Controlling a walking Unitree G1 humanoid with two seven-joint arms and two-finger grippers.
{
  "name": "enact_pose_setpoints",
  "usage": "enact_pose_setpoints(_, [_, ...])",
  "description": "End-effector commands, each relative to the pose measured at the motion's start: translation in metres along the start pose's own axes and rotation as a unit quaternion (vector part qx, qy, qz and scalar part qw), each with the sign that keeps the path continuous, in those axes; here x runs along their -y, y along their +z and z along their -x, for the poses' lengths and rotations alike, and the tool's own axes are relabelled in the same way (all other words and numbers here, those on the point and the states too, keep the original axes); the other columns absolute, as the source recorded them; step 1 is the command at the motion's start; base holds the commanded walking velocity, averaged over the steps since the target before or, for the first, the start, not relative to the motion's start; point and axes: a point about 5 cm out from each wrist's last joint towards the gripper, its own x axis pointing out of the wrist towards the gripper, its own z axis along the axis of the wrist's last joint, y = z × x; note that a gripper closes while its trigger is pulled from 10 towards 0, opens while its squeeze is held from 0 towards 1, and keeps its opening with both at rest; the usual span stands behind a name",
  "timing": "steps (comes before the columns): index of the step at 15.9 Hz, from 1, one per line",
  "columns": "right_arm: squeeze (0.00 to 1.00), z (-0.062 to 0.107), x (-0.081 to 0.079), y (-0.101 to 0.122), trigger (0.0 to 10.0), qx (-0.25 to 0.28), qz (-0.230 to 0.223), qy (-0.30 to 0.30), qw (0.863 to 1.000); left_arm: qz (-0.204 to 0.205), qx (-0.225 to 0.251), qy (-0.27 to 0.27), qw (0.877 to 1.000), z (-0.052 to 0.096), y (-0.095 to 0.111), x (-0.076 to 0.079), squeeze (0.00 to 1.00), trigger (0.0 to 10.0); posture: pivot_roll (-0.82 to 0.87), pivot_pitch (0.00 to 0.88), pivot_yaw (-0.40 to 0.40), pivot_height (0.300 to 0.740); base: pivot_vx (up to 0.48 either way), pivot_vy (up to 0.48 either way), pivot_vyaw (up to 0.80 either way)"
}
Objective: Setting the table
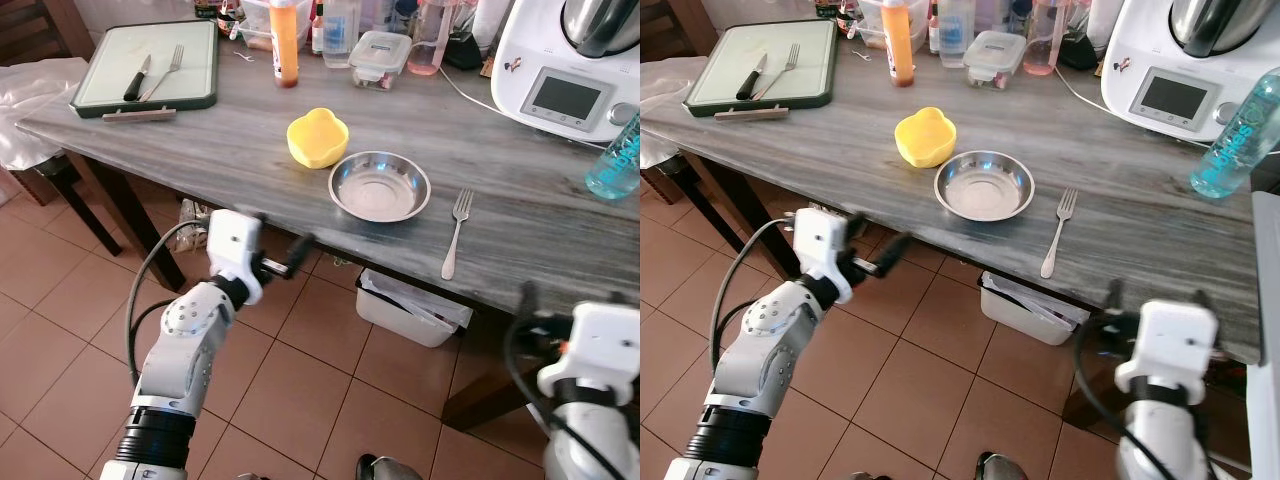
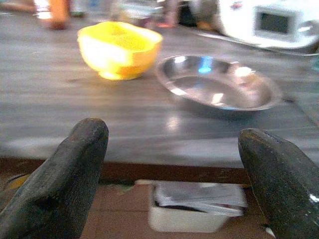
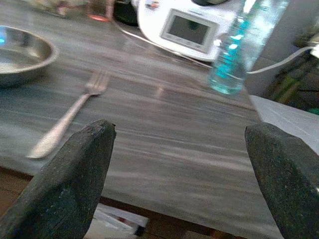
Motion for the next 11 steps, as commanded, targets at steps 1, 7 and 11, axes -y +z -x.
enact_pose_setpoints(1, [0.0, 0.003, -0.006, 0.007, 10.0, 0.009, -0.006, 0.019, 1.0, -0.017, 0.012, 0.043, 0.999, 0.005, 0.002, -0.009, 0.0, 10.0, 0.0, 0.113, -0.01, 0.74, 0.0, 0.0, 0.0])
enact_pose_setpoints(7, [0.0, 0.001, -0.008, 0.005, 10.0, 0.001, -0.005, 0.031, 1.0, -0.036, -0.002, 0.094, 0.995, 0.008, 0.001, -0.026, 0.0, 10.0, 0.01, 0.115, -0.017, 0.74, 0.0, 0.0, -0.39])
enact_pose_setpoints(11, [0.0, 0.001, -0.012, 0.004, 10.0, -0.003, -0.013, 0.034, 0.999, -0.027, -0.006, 0.089, 0.996, 0.005, 0.0, -0.026, 0.0, 10.0, 0.01, 0.113, -0.01, 0.74, 0.0, 0.0, -0.79])
